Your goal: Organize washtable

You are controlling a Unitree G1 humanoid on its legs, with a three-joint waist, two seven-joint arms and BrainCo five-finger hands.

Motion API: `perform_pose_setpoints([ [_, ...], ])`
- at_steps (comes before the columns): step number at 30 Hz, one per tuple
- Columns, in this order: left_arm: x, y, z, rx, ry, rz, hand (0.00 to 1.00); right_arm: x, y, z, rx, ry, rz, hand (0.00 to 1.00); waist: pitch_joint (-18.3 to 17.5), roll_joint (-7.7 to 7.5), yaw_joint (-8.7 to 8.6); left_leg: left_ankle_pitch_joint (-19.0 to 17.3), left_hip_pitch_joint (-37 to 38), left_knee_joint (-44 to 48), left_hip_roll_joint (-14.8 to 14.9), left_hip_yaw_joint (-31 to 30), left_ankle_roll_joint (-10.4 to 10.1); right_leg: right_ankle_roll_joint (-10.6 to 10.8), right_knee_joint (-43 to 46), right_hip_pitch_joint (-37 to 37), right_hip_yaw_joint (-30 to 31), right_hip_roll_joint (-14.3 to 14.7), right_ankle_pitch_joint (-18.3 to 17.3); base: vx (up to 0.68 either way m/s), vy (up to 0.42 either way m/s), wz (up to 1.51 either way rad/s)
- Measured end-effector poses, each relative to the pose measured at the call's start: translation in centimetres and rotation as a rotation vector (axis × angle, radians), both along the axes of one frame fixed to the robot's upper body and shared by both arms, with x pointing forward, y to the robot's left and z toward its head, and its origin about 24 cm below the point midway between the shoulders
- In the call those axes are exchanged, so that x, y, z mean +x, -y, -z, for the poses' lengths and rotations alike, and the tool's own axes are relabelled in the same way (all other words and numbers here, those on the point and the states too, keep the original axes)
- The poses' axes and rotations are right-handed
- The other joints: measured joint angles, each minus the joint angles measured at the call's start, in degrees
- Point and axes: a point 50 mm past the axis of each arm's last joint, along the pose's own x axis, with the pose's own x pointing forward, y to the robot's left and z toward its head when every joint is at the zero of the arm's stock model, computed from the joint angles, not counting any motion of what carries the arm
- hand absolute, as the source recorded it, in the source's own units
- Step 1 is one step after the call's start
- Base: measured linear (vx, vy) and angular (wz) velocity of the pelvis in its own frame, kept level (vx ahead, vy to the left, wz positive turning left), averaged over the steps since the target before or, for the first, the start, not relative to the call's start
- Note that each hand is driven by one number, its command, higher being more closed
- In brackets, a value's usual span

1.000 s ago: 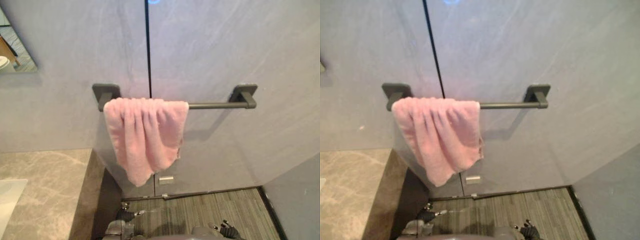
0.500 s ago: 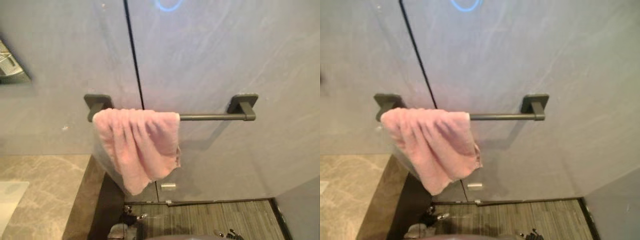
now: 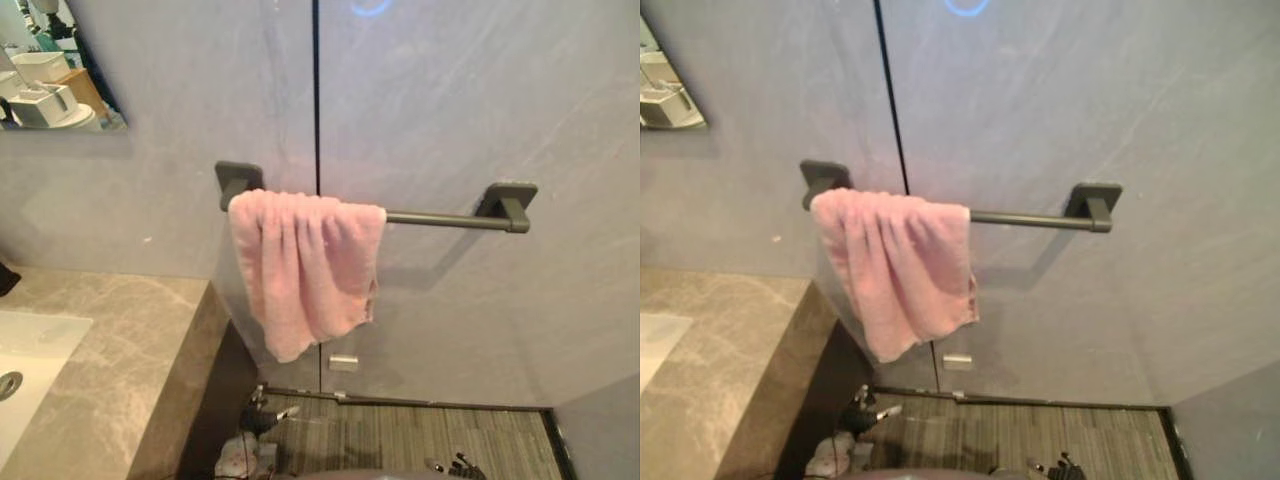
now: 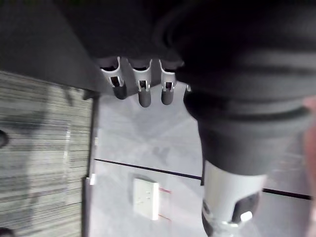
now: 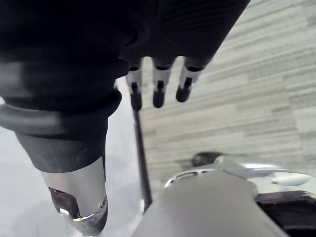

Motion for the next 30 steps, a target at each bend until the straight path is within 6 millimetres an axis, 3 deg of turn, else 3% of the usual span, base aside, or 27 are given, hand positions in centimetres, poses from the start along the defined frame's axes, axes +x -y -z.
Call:
perform_pose_setpoints([
  [4, 2.3, 0.0, -3.9, -0.033, 0.209, -0.014, 0.0, 0.1, -0.1, -0.3, -0.009, 0.023, -0.039, 0.0, -0.01, 0.16, 0.61, 0.21, 0.38, 0.08, 0.16, -0.64, -0.32, -0.42, 3.17, -0.74, -0.83, -0.09, -2.15, 0.03, -0.034, 0.12],
  [5, 3.2, 0.1, -5.6, -0.037, 0.296, -0.011, 0.0, 0.1, -0.1, -0.4, -0.016, 0.028, -0.052, 0.0, -0.11, 0.36, 1.0, 0.2, 0.5, 0.09, 0.35, -0.62, -0.35, -0.57, 3.64, -0.7, -1.05, -0.12, -2.7, 0.04, -0.034, 0.07],
  [10, 4.6, -0.6, -9.2, -0.025, 0.474, -0.035, 0.0, 0.4, -0.1, -0.5, -0.023, 0.032, -0.084, 0.0, -0.19, 0.51, 1.2, 0.15, 1.22, 0.09, 1.06, -0.16, -0.43, -0.86, 4.95, -0.51, -1.34, -0.03, -3.92, 0.03, -0.045, 0.02],
  [16, 4.9, -1.3, -10.5, -0.011, 0.532, -0.063, 0.0, 1.1, -0.2, -0.7, -0.017, 0.059, -0.091, 0.0, -0.6, 0.76, 1.22, 0.14, 1.34, 0.34, 1.15, 0.49, -0.45, -0.86, 5.41, -0.6, -1.1, -0.09, -3.98, -0.03, -0.011, -0.02],
  [30, 4.1, -3.0, -10.3, 0.017, 0.523, -0.192, 0.0, 0.5, -0.3, -0.7, -0.006, 0.049, -0.094, 0.0, -3.29, 0.9, 1.35, 0.13, 0.86, 0.92, 1.46, 0.43, -0.47, -1.0, 5.25, -0.67, -1.58, 0.07, -3.87, -0.03, -0.009, 0.01],
])
